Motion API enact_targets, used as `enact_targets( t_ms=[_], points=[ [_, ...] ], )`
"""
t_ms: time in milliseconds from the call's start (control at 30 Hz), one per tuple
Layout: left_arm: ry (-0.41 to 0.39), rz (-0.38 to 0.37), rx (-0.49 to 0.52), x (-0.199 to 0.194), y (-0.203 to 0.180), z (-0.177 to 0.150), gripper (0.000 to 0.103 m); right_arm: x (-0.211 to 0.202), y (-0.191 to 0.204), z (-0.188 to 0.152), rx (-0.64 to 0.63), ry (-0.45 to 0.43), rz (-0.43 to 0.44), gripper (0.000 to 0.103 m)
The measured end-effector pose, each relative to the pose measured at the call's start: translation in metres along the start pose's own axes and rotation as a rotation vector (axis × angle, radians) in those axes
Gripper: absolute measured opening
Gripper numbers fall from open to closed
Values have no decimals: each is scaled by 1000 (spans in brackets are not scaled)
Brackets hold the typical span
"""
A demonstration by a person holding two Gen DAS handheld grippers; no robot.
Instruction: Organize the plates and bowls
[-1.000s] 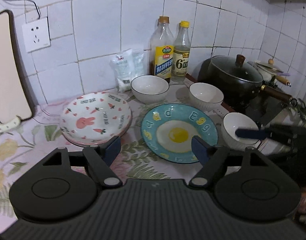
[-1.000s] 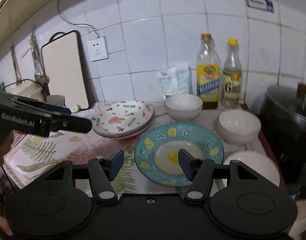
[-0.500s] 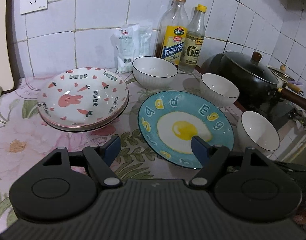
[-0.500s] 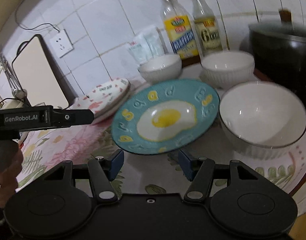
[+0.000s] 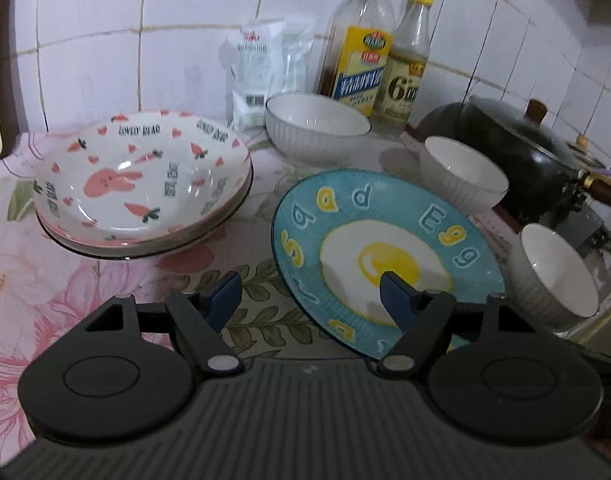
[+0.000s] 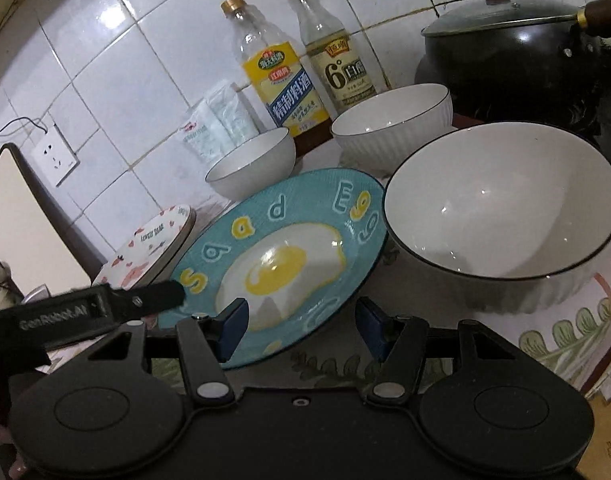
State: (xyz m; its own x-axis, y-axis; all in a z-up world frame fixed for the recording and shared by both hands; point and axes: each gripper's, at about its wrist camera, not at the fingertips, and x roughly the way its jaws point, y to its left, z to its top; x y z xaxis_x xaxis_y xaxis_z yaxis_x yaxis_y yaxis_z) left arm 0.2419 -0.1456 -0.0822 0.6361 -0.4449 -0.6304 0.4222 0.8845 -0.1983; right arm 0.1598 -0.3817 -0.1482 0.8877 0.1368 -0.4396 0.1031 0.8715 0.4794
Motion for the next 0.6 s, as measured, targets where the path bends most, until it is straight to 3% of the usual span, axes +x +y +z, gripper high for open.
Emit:
enact_targets(
  t_ms=[167, 333, 433, 600],
  points=[
    [26, -1, -2, 11, 0, 1, 71, 3, -6, 3, 42, -25, 13, 65],
    [104, -21, -53, 20, 9, -4, 41, 1, -9, 0, 41, -44, 1, 51],
    [103, -37, -70, 20, 11, -4, 29, 2, -10, 0, 29, -41, -33, 34],
    [95, -20, -110, 26, 8, -4, 29, 4, -5, 3, 4, -23, -77, 33]
  ],
)
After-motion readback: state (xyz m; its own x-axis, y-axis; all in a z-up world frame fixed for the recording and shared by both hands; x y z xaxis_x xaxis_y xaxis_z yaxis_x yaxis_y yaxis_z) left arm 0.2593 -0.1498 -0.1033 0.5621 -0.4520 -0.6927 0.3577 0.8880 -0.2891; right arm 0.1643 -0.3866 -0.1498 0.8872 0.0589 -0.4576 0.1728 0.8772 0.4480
